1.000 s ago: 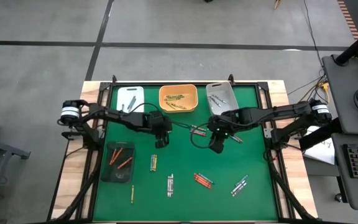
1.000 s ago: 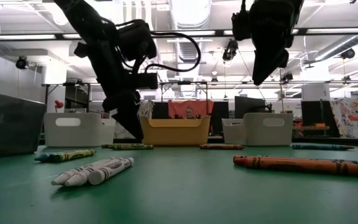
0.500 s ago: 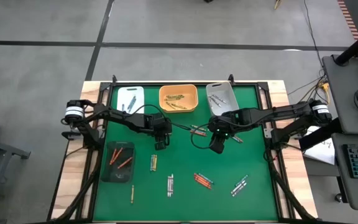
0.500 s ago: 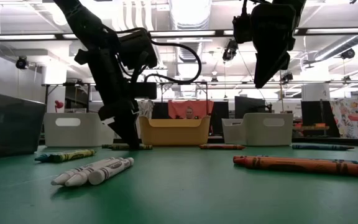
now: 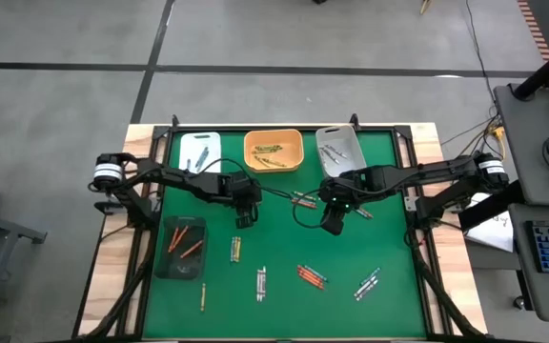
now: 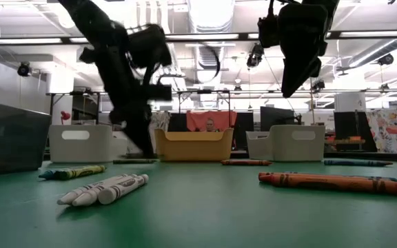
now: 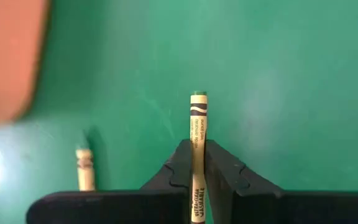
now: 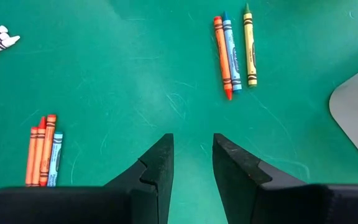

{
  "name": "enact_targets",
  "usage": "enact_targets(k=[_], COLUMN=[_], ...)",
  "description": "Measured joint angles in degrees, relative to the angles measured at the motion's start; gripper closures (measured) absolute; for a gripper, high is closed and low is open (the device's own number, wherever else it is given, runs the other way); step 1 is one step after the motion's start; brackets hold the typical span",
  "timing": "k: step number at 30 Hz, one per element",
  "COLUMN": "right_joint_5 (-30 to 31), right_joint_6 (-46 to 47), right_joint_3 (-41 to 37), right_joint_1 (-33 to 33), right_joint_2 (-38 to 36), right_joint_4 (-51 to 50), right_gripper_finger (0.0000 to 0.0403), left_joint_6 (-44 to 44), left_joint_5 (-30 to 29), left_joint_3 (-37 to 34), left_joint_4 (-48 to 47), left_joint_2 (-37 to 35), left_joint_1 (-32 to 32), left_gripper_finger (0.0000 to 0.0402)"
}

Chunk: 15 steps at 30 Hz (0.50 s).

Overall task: Sort crayons
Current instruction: Put the green crayon into the yellow bin

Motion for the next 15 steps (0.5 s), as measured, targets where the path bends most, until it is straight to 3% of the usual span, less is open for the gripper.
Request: enact_targets(k=[8, 15], right_joint_5=[-0.01, -0.01], right_joint_6=[-0.60, -0.73], right_joint_3=[0.00, 0.00], right_joint_1=[0.00, 0.00], right_joint_2=[0.00, 0.00], right_joint_4=[0.00, -0.02], right_gripper_finger=[0.0303, 0.0303], left_joint_6=[8.25, 18.54], left_joint_5=[0.15, 0.24], left_joint_3=[8.63, 18.52], left_joint_4=[-3.30, -3.80], left_joint_2=[-3.75, -1.44], left_joint_1=[0.86, 7.77], left_gripper_finger=[0.0401, 0.0401])
